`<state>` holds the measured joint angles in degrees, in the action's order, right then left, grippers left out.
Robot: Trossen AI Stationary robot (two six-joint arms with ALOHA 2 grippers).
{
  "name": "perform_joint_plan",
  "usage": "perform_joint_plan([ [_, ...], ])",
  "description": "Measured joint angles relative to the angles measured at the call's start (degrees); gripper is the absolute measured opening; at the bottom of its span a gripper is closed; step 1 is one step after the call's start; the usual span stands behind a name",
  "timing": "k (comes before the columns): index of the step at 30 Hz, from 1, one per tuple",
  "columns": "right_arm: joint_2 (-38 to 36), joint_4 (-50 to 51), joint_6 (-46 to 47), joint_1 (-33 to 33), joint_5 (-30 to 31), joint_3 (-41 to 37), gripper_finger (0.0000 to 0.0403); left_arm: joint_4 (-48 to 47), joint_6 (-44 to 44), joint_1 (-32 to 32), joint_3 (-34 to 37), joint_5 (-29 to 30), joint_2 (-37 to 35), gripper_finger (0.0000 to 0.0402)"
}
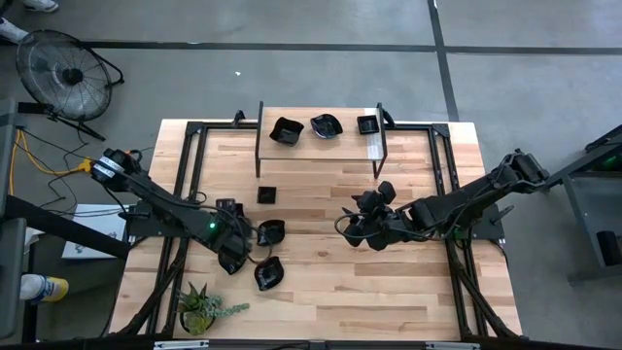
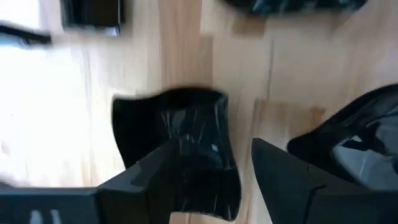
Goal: Pick & Place Mini shaped plates
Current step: Stack the black distorted square plate on top of the black distorted square plate on the shelf
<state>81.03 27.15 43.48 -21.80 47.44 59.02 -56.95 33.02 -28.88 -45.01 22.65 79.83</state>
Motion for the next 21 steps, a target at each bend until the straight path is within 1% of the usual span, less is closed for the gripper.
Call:
perform_joint_plan([
  [5,0.01,0.0,0.0,0.0,-0.02,0.0,0.0201,0.22,3.85,0.02,2.76,-0.27,0.0,0.0187],
  [21,0.0,-0.02,0.0,0.0,-0.02,-0.02,0.0201,1.58,1.97,0.02,2.77,0.42,0.0,0.0185],
])
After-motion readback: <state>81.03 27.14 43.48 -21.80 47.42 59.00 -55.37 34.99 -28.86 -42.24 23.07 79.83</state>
